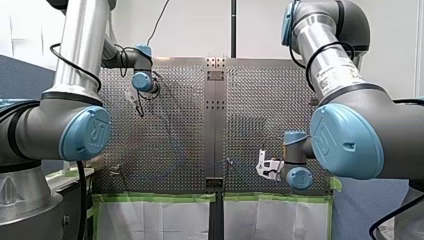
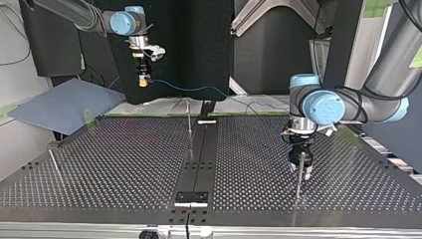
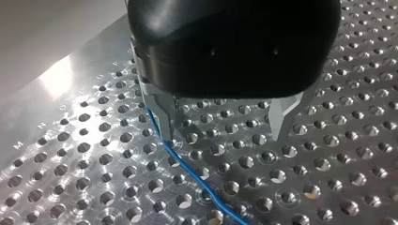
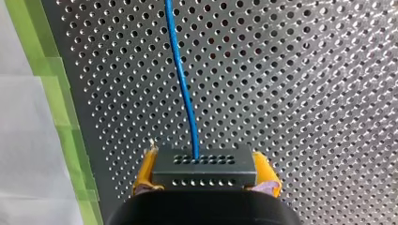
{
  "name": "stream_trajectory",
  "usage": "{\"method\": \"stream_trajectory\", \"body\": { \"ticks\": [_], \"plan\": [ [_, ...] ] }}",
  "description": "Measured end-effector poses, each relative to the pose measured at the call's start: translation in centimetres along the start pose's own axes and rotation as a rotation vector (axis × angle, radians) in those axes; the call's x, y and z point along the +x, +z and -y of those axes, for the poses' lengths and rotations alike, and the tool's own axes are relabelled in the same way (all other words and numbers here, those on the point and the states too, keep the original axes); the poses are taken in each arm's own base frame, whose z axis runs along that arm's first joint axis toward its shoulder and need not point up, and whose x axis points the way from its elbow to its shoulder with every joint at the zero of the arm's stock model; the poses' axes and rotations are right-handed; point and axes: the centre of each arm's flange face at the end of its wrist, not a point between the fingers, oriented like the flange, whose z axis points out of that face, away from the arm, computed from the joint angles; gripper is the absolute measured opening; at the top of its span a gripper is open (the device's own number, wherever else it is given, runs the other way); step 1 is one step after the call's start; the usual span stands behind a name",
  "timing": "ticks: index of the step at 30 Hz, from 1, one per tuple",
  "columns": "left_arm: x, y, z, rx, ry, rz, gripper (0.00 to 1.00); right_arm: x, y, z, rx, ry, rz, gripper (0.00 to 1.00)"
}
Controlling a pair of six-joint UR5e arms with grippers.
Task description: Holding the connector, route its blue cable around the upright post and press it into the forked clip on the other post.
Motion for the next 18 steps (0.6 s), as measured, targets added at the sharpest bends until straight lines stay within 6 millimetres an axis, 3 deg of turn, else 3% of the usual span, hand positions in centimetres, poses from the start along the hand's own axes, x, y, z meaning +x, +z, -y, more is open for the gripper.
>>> {"method": "stream_trajectory", "body": {
  "ticks": [11,18],
  "plan": [
    [0.6,-1.1,-0.2,-0.055,-0.048,-0.058,1.0,0.0,0.0,-0.1,-0.004,0.005,-0.001,0.0],
    [-0.1,-2.4,-0.8,-0.103,-0.033,-0.082,1.0,0.1,0.1,-0.1,-0.004,0.011,-0.005,0.0]
  ]
}}
